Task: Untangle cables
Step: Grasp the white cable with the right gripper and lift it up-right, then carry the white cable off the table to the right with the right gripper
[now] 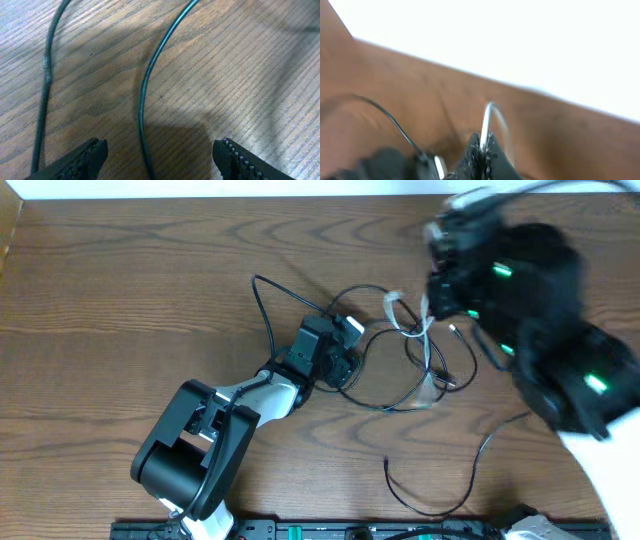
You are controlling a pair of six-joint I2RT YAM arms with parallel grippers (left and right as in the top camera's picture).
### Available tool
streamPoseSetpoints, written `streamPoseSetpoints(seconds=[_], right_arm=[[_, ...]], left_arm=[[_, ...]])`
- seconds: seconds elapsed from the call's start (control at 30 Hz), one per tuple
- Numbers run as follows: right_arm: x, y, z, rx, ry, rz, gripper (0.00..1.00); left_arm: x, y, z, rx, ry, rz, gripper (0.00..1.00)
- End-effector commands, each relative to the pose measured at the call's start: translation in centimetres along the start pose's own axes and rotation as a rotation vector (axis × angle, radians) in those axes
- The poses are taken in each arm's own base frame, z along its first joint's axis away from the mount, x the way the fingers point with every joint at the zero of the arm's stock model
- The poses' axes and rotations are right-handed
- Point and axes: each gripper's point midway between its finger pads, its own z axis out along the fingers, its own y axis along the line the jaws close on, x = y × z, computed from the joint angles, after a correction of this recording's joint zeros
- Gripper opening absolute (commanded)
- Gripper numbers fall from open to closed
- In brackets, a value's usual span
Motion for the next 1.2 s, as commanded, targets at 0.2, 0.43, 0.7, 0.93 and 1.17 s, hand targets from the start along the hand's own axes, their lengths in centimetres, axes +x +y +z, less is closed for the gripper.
streamPoseSetpoints(seconds=[0.2, 0.43, 0.7, 0.93, 1.17], right_arm=[[-7.6, 1.1, -8.1, -0.087, -0.288, 0.025, 0.01], [-8.2, -0.3, -9.7, -0.009, -0.316, 0.010, 0.01], [-4.1, -8.0, -7.1, 0.383, -0.128, 0.033, 0.01], [-2.1, -17.1, -5.6, 0.636, -0.042, 0.105, 0.01], [2.3, -27.8, -6.3, 0.782, 0.067, 0.245, 0.01]], left_arm=[[-1.1, 0.3, -0.5, -0.012, -0.026, 0.012, 0.73], [-0.9, 0.3, -0.5, -0.010, -0.016, 0.011, 0.73], [-0.7, 0.2, -0.5, -0.008, -0.008, 0.010, 0.73], [-0.4, 0.2, -0.5, -0.005, 0.003, 0.008, 0.73], [-0.3, 0.1, -0.5, -0.005, 0.006, 0.008, 0.73]])
